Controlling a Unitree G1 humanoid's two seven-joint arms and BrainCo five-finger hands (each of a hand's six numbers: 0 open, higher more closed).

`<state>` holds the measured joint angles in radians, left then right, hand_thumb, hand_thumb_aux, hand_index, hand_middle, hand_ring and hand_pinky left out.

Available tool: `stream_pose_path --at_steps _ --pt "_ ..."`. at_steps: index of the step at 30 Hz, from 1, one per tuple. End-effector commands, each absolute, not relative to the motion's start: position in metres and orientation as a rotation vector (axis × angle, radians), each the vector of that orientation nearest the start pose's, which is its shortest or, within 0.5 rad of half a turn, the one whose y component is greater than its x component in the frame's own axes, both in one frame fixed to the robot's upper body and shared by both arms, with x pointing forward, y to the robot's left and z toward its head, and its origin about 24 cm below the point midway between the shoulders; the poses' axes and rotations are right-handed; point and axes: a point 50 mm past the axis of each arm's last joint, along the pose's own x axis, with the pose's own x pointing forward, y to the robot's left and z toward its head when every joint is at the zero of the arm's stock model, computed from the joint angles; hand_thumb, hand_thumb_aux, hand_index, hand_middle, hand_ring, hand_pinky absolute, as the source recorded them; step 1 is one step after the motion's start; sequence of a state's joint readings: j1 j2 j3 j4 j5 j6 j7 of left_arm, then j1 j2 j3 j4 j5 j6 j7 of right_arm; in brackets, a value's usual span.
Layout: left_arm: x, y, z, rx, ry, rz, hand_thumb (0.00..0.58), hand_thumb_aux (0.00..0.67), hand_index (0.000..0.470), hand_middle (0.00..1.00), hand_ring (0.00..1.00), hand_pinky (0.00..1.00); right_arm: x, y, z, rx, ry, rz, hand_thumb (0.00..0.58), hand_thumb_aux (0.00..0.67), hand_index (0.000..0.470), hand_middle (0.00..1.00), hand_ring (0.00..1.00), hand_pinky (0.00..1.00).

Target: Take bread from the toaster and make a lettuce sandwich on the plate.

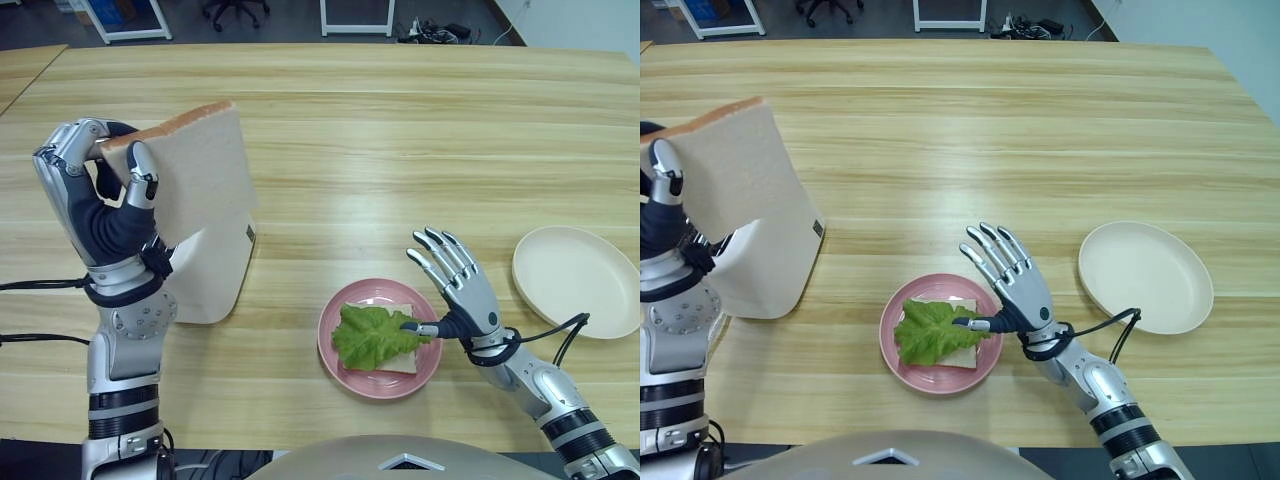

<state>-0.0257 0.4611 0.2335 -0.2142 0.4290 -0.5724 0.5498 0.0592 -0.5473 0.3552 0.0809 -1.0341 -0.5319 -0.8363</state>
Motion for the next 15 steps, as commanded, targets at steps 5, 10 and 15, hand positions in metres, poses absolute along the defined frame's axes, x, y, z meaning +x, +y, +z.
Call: stream_pose_path --at_steps 5,10,15 --pt "0.209 0.177 0.141 0.408 -0.854 0.076 0.58 0.67 0.47 1.0 1.0 1.0 0.199 -0.163 0.06 -1.023 -0.9 0.104 0.071 0.042 0.029 0.0 0.0 0.0" --pt "0.197 0.139 0.087 0.253 -0.63 -0.115 0.58 0.67 0.47 1.0 1.0 1.0 0.194 -0.168 0.08 -0.906 -0.938 0.1 0.009 0.005 0.004 0.0 0.0 0.0" --pt "0.189 0.12 0.058 0.235 -0.516 -0.226 0.58 0.67 0.47 1.0 1.0 1.0 0.187 -0.169 0.088 -0.892 -0.966 0.164 0.0 0.0 0.0 0.0 0.0 0.0"
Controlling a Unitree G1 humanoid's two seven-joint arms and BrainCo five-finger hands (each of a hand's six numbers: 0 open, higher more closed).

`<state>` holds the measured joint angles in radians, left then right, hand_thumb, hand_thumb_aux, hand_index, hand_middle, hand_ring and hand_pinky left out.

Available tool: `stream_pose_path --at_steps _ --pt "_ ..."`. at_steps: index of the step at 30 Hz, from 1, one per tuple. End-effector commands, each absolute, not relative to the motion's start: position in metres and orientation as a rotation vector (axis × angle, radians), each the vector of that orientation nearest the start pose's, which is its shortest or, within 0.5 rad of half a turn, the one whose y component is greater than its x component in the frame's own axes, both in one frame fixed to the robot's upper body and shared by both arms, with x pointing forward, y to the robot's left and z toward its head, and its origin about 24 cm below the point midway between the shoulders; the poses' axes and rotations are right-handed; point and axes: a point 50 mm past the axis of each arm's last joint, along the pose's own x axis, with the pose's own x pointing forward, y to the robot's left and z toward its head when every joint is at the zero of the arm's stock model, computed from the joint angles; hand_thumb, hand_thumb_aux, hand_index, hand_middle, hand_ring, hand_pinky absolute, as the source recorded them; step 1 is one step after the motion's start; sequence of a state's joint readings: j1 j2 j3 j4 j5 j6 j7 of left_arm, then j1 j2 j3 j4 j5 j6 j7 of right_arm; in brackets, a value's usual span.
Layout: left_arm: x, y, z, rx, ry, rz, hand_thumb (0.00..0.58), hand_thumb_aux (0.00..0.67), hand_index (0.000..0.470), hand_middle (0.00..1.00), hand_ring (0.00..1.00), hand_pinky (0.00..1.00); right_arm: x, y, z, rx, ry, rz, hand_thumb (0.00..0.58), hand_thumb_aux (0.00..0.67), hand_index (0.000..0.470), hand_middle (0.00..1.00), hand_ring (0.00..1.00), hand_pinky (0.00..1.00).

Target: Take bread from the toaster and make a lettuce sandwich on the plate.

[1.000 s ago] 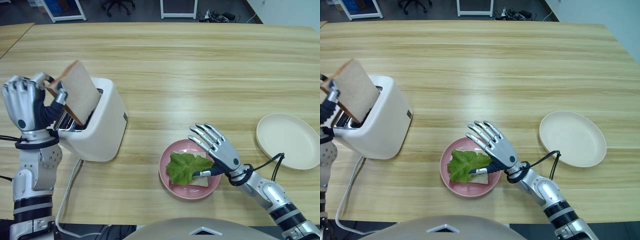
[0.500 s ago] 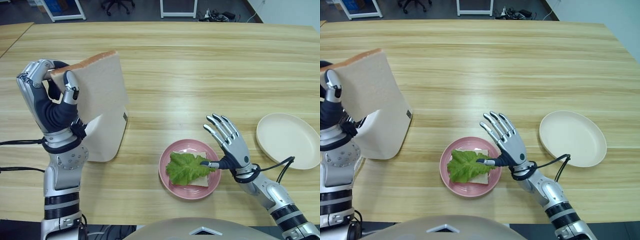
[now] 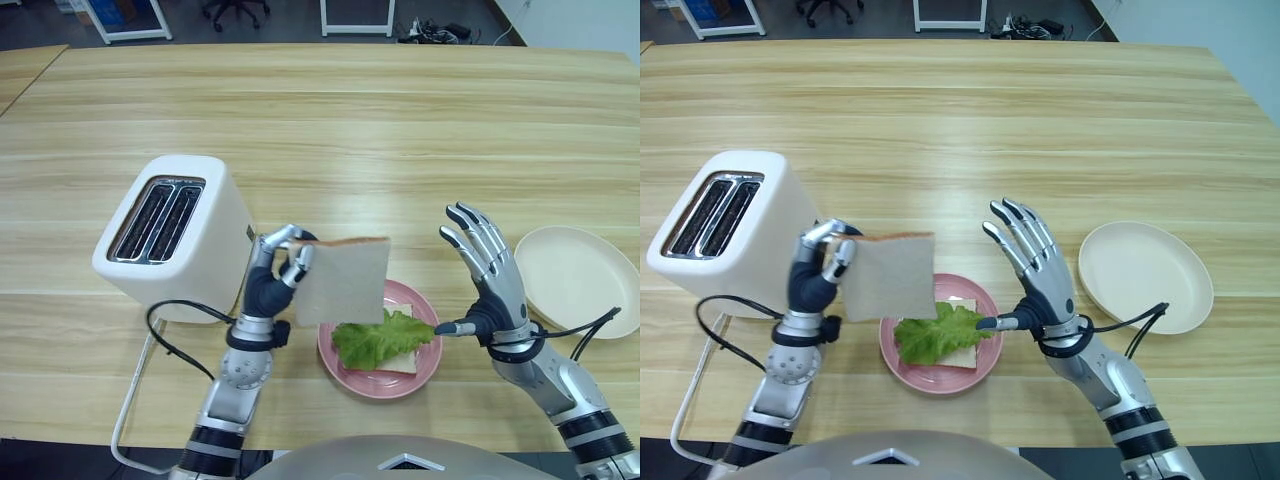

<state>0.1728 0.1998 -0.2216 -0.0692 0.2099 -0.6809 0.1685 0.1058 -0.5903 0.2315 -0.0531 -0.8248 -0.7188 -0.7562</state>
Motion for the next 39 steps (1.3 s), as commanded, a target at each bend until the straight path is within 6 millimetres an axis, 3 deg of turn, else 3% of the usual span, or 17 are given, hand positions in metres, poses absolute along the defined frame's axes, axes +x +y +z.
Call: stream_pose_path --at_steps 1,20,28,32,39 --pt "0.186 0.117 0.052 0.236 -0.494 -0.244 0.58 0.67 0.47 1.0 1.0 1.0 0.186 -0.17 0.088 -0.894 -0.967 0.173 0.0 0.0 0.0 0.0 0.0 0.0" --pt "0.194 0.096 -0.002 0.543 -0.406 -0.247 0.58 0.67 0.47 1.0 1.0 1.0 0.168 -0.158 0.058 -0.978 -0.86 0.514 0.0 0.0 0.0 0.0 0.0 0.0" --pt "0.195 0.093 -0.013 0.671 -0.409 -0.242 0.58 0.67 0.47 1.0 1.0 1.0 0.135 -0.143 0.063 -0.721 -0.813 0.827 0.0 0.0 0.0 0.0 0.0 0.0" --pt "0.194 0.092 -0.017 0.706 -0.399 -0.261 0.58 0.67 0.47 1.0 1.0 1.0 0.128 -0.143 0.049 -0.771 -0.709 0.993 0.0 0.0 0.0 0.0 0.0 0.0" --pt "0.191 0.09 -0.022 0.745 -0.377 -0.304 0.58 0.67 0.47 1.0 1.0 1.0 0.132 -0.156 0.019 -0.913 -0.512 1.083 0.0 0.0 0.0 0.0 0.0 0.0"
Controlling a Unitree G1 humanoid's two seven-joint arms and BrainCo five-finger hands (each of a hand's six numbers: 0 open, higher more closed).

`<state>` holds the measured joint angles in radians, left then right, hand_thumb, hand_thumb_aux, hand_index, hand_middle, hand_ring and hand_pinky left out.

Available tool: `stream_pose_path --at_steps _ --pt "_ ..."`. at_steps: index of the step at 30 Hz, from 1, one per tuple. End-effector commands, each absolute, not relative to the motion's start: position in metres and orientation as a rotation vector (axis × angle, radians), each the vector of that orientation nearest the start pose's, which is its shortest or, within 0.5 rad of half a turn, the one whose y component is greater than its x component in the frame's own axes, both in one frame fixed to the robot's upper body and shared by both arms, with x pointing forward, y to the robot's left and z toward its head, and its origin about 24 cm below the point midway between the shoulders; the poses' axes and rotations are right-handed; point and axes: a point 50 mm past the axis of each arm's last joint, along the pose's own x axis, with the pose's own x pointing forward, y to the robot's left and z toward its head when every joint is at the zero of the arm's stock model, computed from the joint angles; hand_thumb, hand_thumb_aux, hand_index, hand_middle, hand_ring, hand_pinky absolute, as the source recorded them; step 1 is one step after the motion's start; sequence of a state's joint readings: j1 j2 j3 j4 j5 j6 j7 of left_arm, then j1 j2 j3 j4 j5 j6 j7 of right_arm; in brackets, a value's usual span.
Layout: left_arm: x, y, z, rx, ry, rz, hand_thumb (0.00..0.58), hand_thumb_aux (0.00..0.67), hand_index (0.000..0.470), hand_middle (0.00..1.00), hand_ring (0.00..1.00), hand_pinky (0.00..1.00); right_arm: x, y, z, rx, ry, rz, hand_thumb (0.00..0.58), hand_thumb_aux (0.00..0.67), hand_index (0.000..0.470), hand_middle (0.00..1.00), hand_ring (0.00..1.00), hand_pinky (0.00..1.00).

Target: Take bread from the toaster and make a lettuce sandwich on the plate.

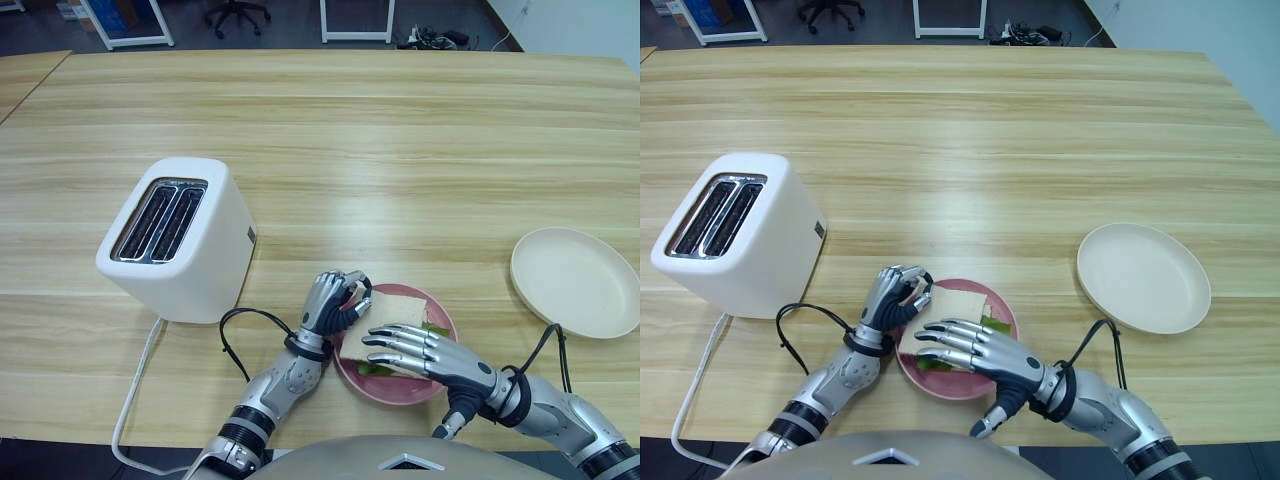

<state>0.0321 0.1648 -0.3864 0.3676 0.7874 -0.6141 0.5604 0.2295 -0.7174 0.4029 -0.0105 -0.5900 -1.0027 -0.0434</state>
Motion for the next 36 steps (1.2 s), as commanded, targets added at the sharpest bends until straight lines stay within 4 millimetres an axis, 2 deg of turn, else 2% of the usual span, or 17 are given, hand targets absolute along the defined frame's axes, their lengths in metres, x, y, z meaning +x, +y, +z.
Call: stream_pose_path --at_steps 1,8,10,11,12,13,15,16,20,25,30,36 --pt "0.19 0.09 -0.022 0.749 -0.375 -0.305 0.58 0.67 0.47 1.0 1.0 1.0 0.131 -0.16 0.014 -0.936 -0.469 1.105 0.0 0.0 0.0 0.0 0.0 0.0" --pt "0.192 0.094 -0.021 0.766 -0.368 -0.281 0.58 0.67 0.47 1.0 1.0 1.0 0.117 -0.178 0.005 -0.983 -0.323 1.204 0.0 0.0 0.0 0.0 0.0 0.0" --pt "0.197 0.099 -0.014 0.755 -0.395 -0.221 0.58 0.67 0.47 0.88 0.88 0.88 0.117 -0.18 0.005 -0.985 -0.314 1.207 0.0 0.0 0.0 0.0 0.0 0.0" --pt "0.2 0.104 -0.007 0.748 -0.421 -0.173 0.558 0.539 0.378 0.77 0.77 0.77 0.117 -0.18 0.006 -0.984 -0.314 1.208 0.0 0.0 0.0 0.0 0.0 0.0" --pt "0.204 0.11 0.001 0.74 -0.451 -0.119 0.454 0.357 0.251 0.62 0.62 0.62 0.118 -0.18 0.005 -0.981 -0.315 1.208 0.0 0.0 0.0 0.0 0.0 0.0" --pt "0.208 0.117 0.01 0.736 -0.485 -0.061 0.018 0.011 0.007 0.36 0.36 0.36 0.12 -0.179 0.006 -0.975 -0.323 1.209 0.0 0.0 0.0 0.0 0.0 0.0" --pt "0.212 0.13 0.025 0.729 -0.542 0.038 0.0 0.0 0.0 0.02 0.02 0.02 0.126 -0.175 0.006 -0.958 -0.354 1.2 0.0 0.0 0.0 0.0 0.0 0.0" --pt "0.213 0.136 0.032 0.731 -0.57 0.075 0.0 0.0 0.0 0.0 0.0 0.0 0.13 -0.173 0.006 -0.953 -0.378 1.189 0.0 0.0 0.0 0.0 0.0 0.0" --pt "0.207 0.151 0.048 0.725 -0.635 0.144 0.0 0.0 0.0 0.0 0.0 0.0 0.152 -0.156 0.013 -0.877 -0.543 1.073 0.0 0.0 0.0 0.0 0.0 0.0" --pt "0.197 0.159 0.041 0.78 -0.604 0.076 0.0 0.0 0.0 0.0 0.0 0.0 0.174 -0.141 0.041 -0.691 -0.774 0.779 0.0 0.0 0.0 0.0 0.0 0.0" --pt "0.188 0.176 0.035 0.947 -0.577 -0.001 0.0 0.0 0.0 0.0 0.0 0.0 0.179 -0.152 0.067 -0.574 -0.87 0.564 0.0 0.0 0.0 0.0 0.0 0.0" --pt "0.173 0.188 0.034 1.116 -0.503 -0.183 0.0 0.0 0.0 0.0 0.0 0.0 0.169 -0.174 0.072 -0.607 -0.823 0.512 0.0 0.0 0.0 0.0 0.0 0.0"
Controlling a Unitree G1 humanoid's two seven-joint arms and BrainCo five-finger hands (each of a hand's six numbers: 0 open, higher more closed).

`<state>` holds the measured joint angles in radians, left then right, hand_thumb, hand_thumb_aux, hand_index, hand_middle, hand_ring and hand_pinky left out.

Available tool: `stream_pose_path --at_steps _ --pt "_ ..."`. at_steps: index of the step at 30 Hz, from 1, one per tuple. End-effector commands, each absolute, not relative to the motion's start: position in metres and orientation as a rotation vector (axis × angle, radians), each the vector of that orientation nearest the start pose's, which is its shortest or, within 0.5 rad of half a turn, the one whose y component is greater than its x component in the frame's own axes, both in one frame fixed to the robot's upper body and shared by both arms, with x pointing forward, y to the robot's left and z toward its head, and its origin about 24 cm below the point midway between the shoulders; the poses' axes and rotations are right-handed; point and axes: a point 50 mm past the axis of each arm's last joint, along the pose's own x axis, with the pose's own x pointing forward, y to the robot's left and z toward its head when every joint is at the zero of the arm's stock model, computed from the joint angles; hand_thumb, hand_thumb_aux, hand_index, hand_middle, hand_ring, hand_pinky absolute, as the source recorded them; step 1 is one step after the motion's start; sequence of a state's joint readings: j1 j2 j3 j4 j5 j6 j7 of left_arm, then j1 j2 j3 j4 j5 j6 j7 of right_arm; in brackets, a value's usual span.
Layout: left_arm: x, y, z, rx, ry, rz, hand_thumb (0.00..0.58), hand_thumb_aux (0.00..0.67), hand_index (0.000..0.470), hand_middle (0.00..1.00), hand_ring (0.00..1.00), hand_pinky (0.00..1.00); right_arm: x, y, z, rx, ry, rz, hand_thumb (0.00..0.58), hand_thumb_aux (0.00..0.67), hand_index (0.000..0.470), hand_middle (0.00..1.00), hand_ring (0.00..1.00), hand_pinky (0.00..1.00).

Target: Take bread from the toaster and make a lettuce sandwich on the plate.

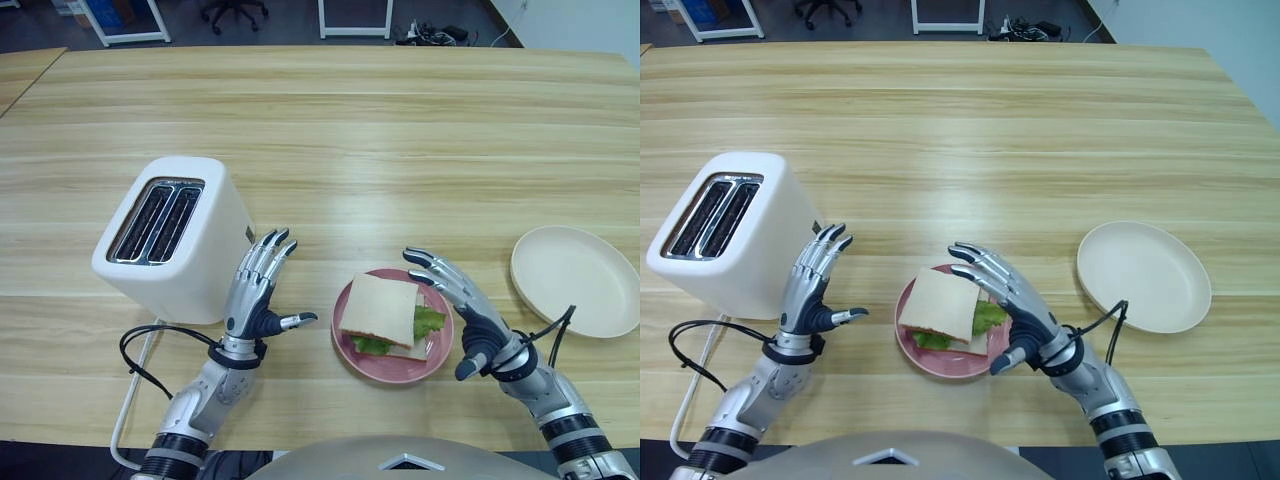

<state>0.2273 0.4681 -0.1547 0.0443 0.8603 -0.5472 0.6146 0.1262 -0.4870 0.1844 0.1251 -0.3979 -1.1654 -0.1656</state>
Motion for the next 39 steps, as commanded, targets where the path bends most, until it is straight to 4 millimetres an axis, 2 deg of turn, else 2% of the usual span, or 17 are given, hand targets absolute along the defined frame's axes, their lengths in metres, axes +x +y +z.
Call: stream_pose_path --at_steps 1,7,12,18,25,39 --pt "0.169 0.191 0.033 1.136 -0.475 -0.212 0.0 0.0 0.0 0.0 0.0 0.0 0.169 -0.178 0.074 -0.621 -0.817 0.5 0.0 0.0 0.0 0.0 0.0 0.0" --pt "0.162 0.207 0.034 1.276 -0.39 -0.305 0.0 0.0 0.0 0.0 0.0 0.0 0.173 -0.193 0.08 -0.698 -0.799 0.434 0.0 0.0 0.0 0.0 0.0 0.0" --pt "0.155 0.197 0.029 1.292 -0.388 -0.486 0.0 0.0 0.0 0.0 0.0 0.0 0.173 -0.193 0.074 -0.745 -0.764 0.473 0.0 0.0 0.0 0.0 0.0 0.0" --pt "0.146 0.179 0.022 1.244 -0.406 -0.616 0.0 0.0 0.0 0.0 0.0 0.0 0.175 -0.193 0.073 -0.768 -0.755 0.494 0.0 0.0 0.0 0.0 0.0 0.0" --pt "0.141 0.168 0.02 1.207 -0.429 -0.685 0.0 0.0 0.0 0.0 0.0 0.0 0.178 -0.193 0.07 -0.786 -0.744 0.508 0.0 0.0 0.0 0.0 0.0 0.0" --pt "0.141 0.158 0.02 1.179 -0.47 -0.701 0.0 0.0 0.0 0.0 0.0 0.0 0.181 -0.192 0.067 -0.799 -0.729 0.533 0.0 0.0 0.0 0.0 0.0 0.0"
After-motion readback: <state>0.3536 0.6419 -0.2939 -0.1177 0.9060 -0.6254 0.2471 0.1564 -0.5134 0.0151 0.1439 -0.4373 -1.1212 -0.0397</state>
